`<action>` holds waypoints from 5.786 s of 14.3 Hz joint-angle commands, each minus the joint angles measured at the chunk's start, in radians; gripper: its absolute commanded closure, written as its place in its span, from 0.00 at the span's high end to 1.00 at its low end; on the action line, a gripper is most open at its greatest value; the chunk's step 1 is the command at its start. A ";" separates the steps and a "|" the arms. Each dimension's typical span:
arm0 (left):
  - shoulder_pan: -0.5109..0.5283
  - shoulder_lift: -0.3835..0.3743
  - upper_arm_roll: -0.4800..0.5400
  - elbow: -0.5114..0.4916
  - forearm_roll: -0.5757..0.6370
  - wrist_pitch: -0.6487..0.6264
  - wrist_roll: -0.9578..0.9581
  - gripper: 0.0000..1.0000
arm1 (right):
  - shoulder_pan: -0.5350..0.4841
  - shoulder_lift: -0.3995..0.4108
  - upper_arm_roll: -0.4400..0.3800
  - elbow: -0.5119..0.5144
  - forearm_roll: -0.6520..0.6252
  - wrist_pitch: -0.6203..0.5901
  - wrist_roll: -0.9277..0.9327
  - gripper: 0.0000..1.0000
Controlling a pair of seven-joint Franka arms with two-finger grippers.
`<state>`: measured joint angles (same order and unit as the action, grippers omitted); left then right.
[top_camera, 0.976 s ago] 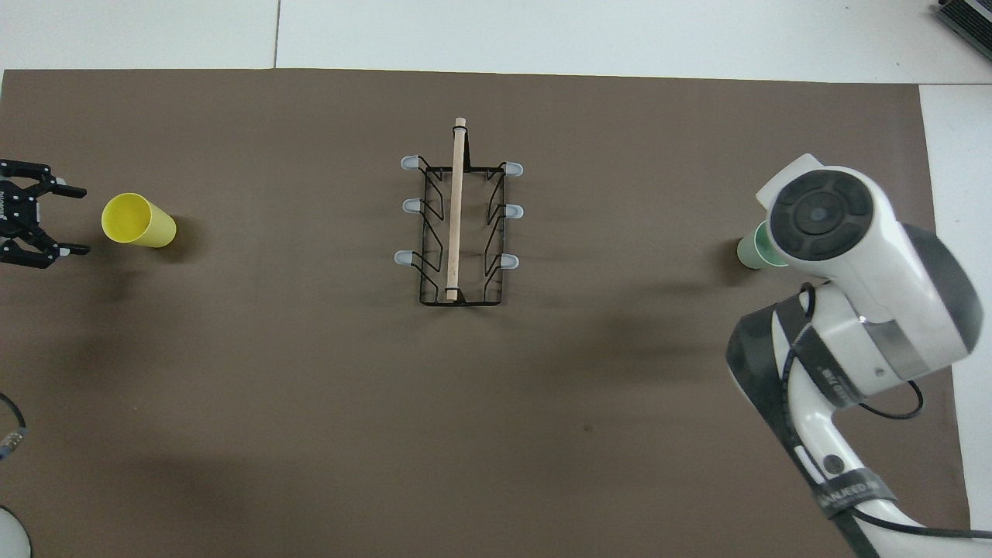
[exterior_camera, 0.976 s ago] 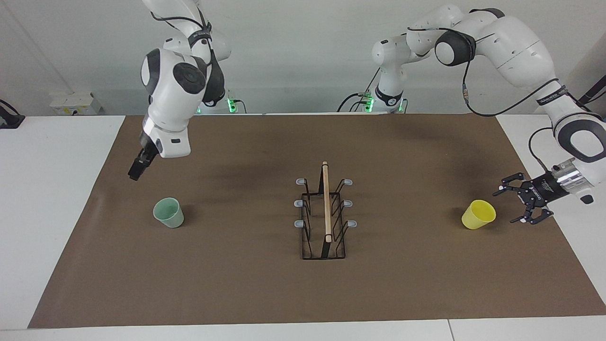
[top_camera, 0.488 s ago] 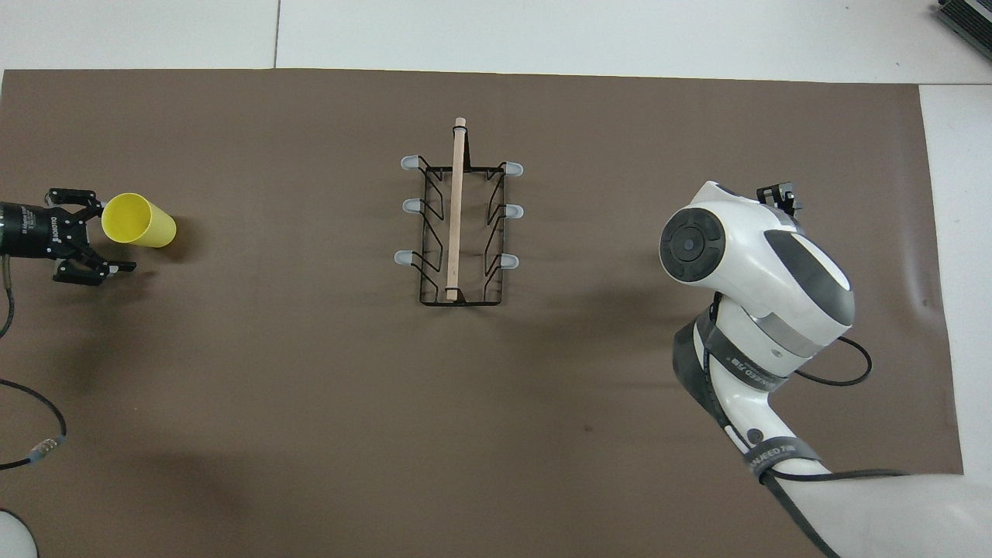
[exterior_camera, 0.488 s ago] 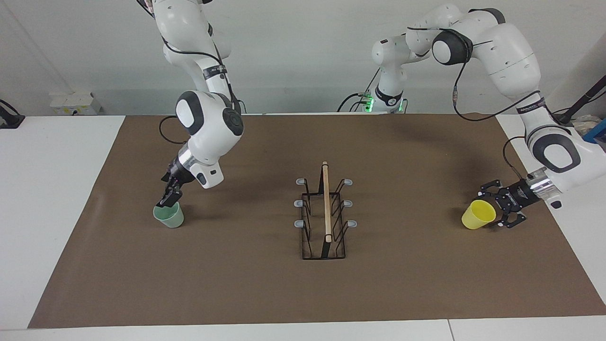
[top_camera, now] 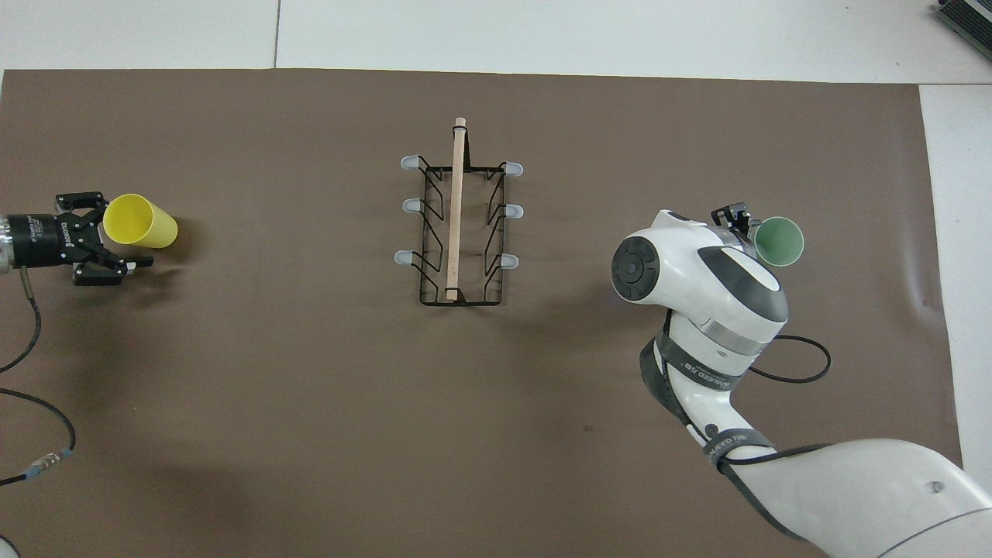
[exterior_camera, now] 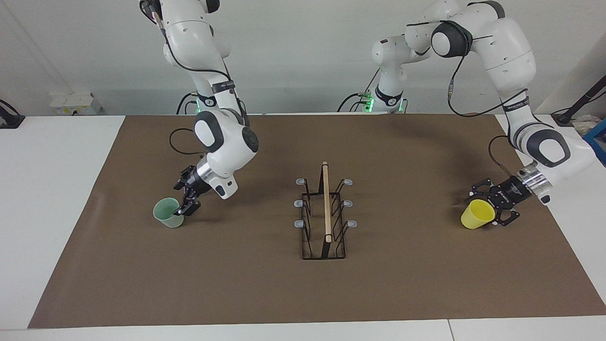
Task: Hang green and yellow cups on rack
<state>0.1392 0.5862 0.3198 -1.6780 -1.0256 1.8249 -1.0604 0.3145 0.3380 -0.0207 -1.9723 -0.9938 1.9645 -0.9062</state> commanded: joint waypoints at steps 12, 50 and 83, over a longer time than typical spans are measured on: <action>-0.084 -0.037 0.007 -0.059 -0.062 0.083 0.145 0.36 | 0.009 0.052 -0.001 -0.135 -0.291 0.057 0.181 1.00; -1.081 -0.508 0.010 -0.396 2.022 0.533 -0.818 0.00 | -0.236 -0.164 0.005 -0.142 0.105 0.438 0.000 0.00; -0.684 -0.692 0.010 -0.302 1.410 0.462 0.544 0.93 | -0.382 -0.419 0.045 -0.181 2.486 -0.044 -1.223 0.00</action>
<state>-0.6113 -0.0859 0.3420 -1.9890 0.4770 2.2993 -0.6880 -0.0934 -0.0939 0.0215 -2.1257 1.3843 1.9194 -2.0664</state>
